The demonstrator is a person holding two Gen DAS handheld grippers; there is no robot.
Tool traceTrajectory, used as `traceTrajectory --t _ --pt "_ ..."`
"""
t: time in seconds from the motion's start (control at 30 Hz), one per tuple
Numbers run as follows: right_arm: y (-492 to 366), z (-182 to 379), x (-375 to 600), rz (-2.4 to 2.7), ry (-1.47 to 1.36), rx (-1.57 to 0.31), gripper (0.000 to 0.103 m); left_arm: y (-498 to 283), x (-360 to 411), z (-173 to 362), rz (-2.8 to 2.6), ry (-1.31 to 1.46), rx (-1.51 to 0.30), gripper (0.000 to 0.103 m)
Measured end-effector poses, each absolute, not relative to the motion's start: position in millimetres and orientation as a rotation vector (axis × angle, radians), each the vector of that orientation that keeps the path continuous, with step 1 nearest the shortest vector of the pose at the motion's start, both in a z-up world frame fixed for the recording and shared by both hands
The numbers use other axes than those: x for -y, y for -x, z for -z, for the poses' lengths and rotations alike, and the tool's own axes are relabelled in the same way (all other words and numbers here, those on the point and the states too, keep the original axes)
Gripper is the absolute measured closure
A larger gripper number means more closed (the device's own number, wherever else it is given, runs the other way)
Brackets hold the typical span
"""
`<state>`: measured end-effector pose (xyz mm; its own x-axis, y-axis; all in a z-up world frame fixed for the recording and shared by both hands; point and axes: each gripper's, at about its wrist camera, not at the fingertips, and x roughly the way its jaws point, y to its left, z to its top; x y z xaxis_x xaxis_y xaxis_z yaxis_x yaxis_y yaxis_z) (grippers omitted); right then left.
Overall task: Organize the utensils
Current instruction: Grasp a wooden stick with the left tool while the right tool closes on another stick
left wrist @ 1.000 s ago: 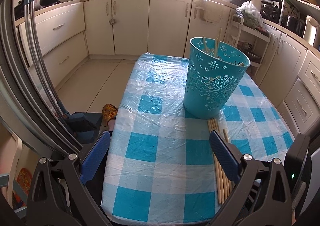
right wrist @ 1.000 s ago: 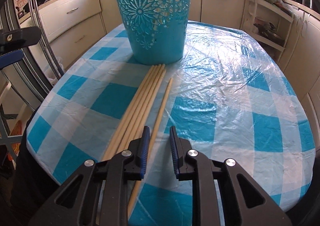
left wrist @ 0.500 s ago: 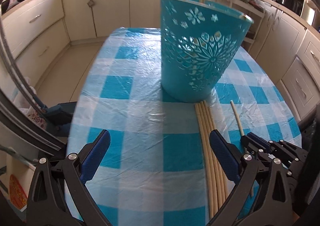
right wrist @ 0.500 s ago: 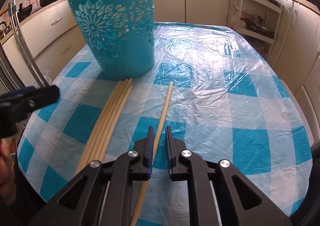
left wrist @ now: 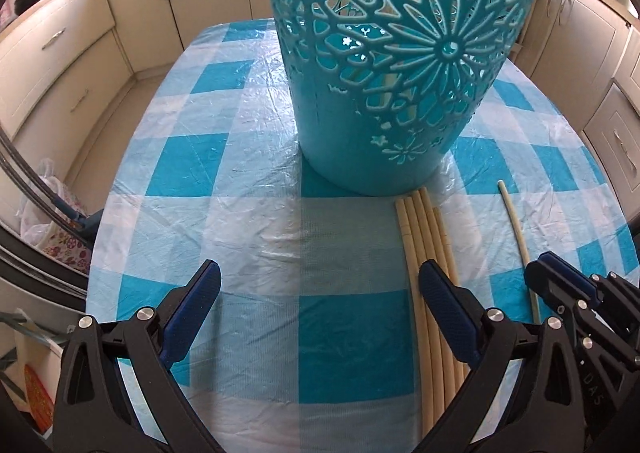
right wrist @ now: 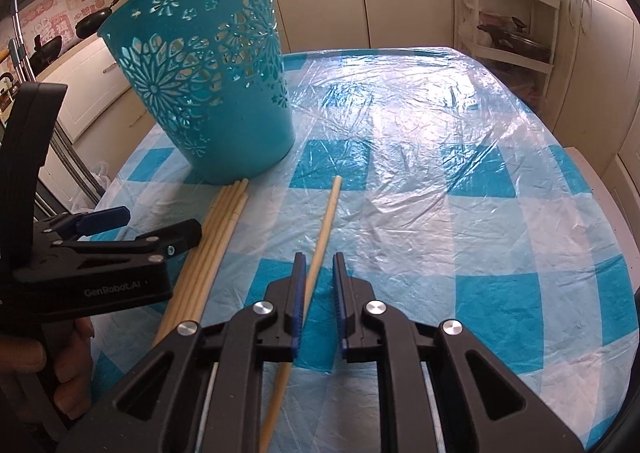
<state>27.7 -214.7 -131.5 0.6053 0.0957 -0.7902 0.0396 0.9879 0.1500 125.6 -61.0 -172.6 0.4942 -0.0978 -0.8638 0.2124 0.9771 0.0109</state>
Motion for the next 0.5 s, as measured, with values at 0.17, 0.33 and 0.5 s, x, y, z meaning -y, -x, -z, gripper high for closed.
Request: traceTrajectory --t 0.17,0.33,0.5 --pt "-32 129 218 -0.043 -0.156 -0.926 0.081 -128 64 172 0.167 -0.154 -1.035 0.008" --pt "-42 128 215 -0.046 -0.130 -0.936 0.081 -128 67 171 0.210 -0.146 -1.020 0.025" --pt "-52 131 210 -0.042 -0.088 -0.964 0.081 -123 70 167 0.274 -0.154 -0.992 0.062"
